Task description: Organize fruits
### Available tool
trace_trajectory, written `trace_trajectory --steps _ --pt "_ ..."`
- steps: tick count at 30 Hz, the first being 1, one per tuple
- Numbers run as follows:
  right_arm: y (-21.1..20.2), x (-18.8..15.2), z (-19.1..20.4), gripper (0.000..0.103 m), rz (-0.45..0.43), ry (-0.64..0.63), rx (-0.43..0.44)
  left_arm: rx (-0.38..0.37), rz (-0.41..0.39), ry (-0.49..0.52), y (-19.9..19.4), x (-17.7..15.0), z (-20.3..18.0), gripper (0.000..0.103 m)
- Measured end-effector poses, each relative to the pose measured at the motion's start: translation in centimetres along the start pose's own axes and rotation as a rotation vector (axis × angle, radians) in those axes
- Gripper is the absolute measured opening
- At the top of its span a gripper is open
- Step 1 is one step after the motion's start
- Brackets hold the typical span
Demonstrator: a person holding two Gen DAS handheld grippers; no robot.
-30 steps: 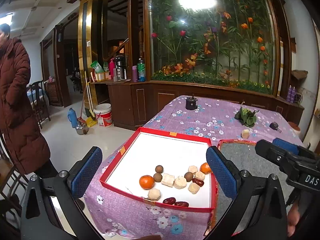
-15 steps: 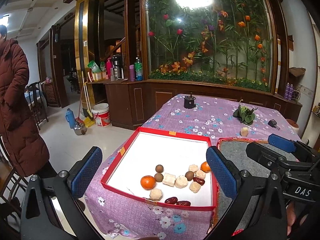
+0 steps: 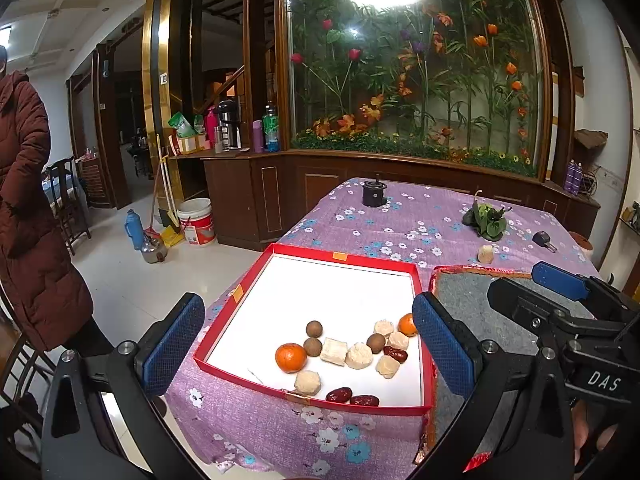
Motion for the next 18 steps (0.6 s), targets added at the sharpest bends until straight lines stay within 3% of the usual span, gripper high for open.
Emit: trace_trajectory --steps 18 --pt "-0.16 -0.12 -0.64 0.087 -0.006 0.012 -0.002 -0.003 0.009 0.002 0.37 -0.37 -0.06 0.103"
Point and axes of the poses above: each gripper's, at about its wrist camera, not at the fingertips, and y roughly the way its jaws point, z to its left, x to its top, the point moved 10 cm from there along y, roughly the way its jaws point, and after that the axes turned 9 degrees about -y, right-handed, at the moved point
